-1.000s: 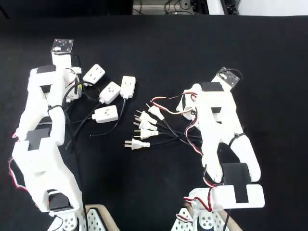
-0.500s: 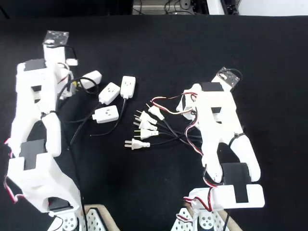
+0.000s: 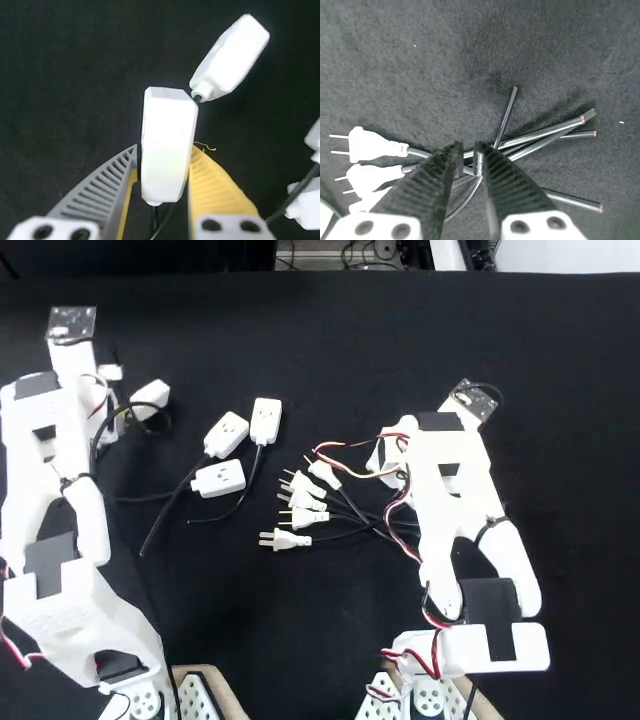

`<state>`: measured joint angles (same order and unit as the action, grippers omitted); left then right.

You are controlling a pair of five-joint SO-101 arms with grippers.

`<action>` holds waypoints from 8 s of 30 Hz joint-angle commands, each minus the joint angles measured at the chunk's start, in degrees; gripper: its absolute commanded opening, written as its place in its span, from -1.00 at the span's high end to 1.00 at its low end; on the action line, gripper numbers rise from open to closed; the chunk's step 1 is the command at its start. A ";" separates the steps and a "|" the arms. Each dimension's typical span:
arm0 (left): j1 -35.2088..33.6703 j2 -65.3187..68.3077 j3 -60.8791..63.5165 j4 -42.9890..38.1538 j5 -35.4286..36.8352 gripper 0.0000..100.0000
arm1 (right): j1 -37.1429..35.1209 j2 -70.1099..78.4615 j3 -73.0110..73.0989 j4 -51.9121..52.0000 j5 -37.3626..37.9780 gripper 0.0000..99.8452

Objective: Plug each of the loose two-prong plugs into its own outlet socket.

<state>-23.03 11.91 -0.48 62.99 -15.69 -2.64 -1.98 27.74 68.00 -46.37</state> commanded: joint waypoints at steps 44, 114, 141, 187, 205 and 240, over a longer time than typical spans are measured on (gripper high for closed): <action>-8.40 9.85 2.68 -10.20 -7.30 0.51 | 0.62 -0.22 2.42 -5.10 -0.26 0.89; -9.98 -15.30 36.09 -34.64 -5.71 0.52 | 0.79 -0.22 2.42 -5.10 -0.26 0.89; -9.54 -11.52 29.85 -28.84 -3.25 0.95 | 0.88 -0.22 2.15 -5.10 -0.26 0.89; 33.27 -63.21 69.67 -7.47 -19.96 0.37 | 5.89 -0.22 1.19 -5.01 -0.18 0.89; 27.47 -64.97 52.09 11.08 -22.33 0.44 | 5.27 -0.75 0.66 -1.93 -0.09 0.89; 2.33 -115.25 94.99 5.63 -12.13 0.44 | -24.44 24.48 -14.20 -0.09 -5.27 0.42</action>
<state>-20.57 -102.99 94.02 69.93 -28.18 -27.34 19.74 17.98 69.23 -49.98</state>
